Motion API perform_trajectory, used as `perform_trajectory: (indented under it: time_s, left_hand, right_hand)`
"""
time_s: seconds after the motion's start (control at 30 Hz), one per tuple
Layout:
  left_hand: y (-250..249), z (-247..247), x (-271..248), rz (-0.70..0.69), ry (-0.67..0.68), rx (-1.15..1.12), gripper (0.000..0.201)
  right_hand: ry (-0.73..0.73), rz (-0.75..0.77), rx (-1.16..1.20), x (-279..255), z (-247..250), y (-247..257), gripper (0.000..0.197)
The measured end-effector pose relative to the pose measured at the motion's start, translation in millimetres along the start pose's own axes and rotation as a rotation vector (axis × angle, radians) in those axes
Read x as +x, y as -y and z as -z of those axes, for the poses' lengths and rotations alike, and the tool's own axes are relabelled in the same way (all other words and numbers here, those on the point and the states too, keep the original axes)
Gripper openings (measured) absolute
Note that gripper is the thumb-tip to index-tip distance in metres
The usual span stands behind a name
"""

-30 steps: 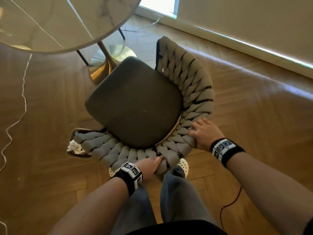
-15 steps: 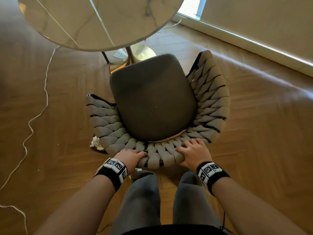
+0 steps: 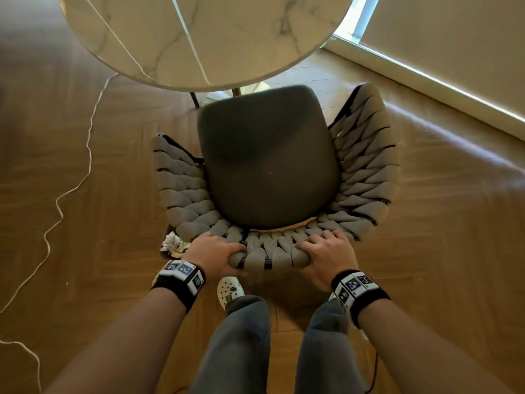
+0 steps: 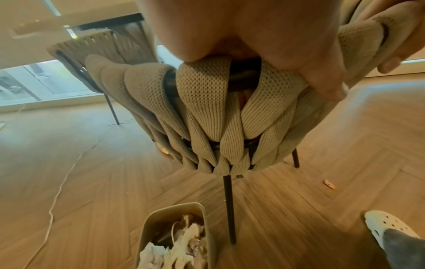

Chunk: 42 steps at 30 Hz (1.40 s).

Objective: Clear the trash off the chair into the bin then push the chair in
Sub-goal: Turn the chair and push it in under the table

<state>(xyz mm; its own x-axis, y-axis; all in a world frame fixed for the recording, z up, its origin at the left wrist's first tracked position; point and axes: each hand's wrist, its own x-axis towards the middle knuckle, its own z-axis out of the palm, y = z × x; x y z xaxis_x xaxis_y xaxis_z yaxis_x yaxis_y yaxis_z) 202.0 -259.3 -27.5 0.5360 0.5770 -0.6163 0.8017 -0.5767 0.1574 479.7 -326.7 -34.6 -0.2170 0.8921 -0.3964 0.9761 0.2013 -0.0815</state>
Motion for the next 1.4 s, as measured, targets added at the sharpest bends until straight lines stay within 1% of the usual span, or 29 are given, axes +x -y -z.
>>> perform_trajectory:
  time_s: [0.13,0.27,0.3,0.37,0.43,0.6,0.7,0.8,0.93,1.03,1.1,1.13,1.2,1.27,1.3,1.33,1.37,1.4]
  left_hand:
    - [24.3,11.4,8.1,0.023,0.000,0.002,0.062]
    - [39.2,14.8,14.4,0.050,-0.017,0.023,0.076]
    - [42.9,16.7,16.0,0.053,-0.019,0.024,0.073]
    - [50.0,22.1,18.8,0.054,-0.025,0.023,0.059]
    - [57.3,27.9,21.6,0.058,-0.028,0.019,0.054]
    - [67.1,36.2,25.2,0.035,0.003,-0.017,0.053]
    - [67.8,35.1,25.2,0.025,-0.004,-0.020,0.054]
    - [67.7,33.3,24.4,0.018,-0.029,-0.015,0.056]
    - [66.1,34.7,21.5,0.004,-0.019,-0.058,0.056]
    - [69.4,36.4,10.9,-0.003,-0.006,-0.153,0.055]
    - [73.3,41.1,-2.1,0.005,-0.019,-0.243,0.053]
    - [75.3,42.5,-10.1,0.015,-0.036,-0.285,0.051]
    - [82.6,45.0,-24.4,0.037,-0.085,-0.372,0.045]
    - [94.2,45.9,-36.8,0.066,-0.167,-0.455,0.038]
    - [100.1,45.8,-42.7,0.084,-0.205,-0.487,0.034]
    - [104.1,43.0,-50.6,0.105,-0.222,-0.519,0.029]
    - [107.0,39.9,-59.7,0.136,-0.228,-0.554,0.025]
    - [110.2,37.3,-65.8,0.166,-0.239,-0.583,0.022]
  right_hand:
    - [-0.012,0.002,-0.010,25.6,6.3,5.1,0.041]
    - [-0.016,0.016,-0.024,45.9,10.0,6.9,0.036]
    - [-0.021,0.020,-0.024,50.7,11.7,7.4,0.036]
    - [-0.041,0.028,-0.022,60.6,17.1,8.3,0.038]
    - [-0.040,0.024,-0.020,69.6,23.4,10.1,0.042]
    - [-0.044,0.030,-0.024,77.0,27.7,13.0,0.041]
    - [-0.019,0.024,-0.015,77.0,29.3,13.1,0.049]
    - [-0.006,0.023,-0.009,77.1,31.4,12.3,0.052]
    - [0.044,0.012,-0.002,74.1,35.0,13.4,0.057]
    - [0.111,-0.013,0.069,68.7,41.4,18.8,0.061]
    - [0.120,-0.047,0.150,59.3,49.0,23.4,0.064]
    - [0.091,-0.067,0.190,52.0,51.8,24.8,0.064]
    - [0.014,-0.121,0.268,35.2,57.3,26.9,0.059]
    - [-0.085,-0.137,0.286,17.4,59.0,28.0,0.050]
    - [-0.101,-0.154,0.289,8.6,59.3,26.9,0.045]
    - [-0.093,-0.161,0.325,-2.9,55.8,24.9,0.042]
    - [-0.036,-0.214,0.369,-16.8,57.5,23.3,0.039]
    - [0.014,-0.236,0.386,-26.6,52.6,21.7,0.040]
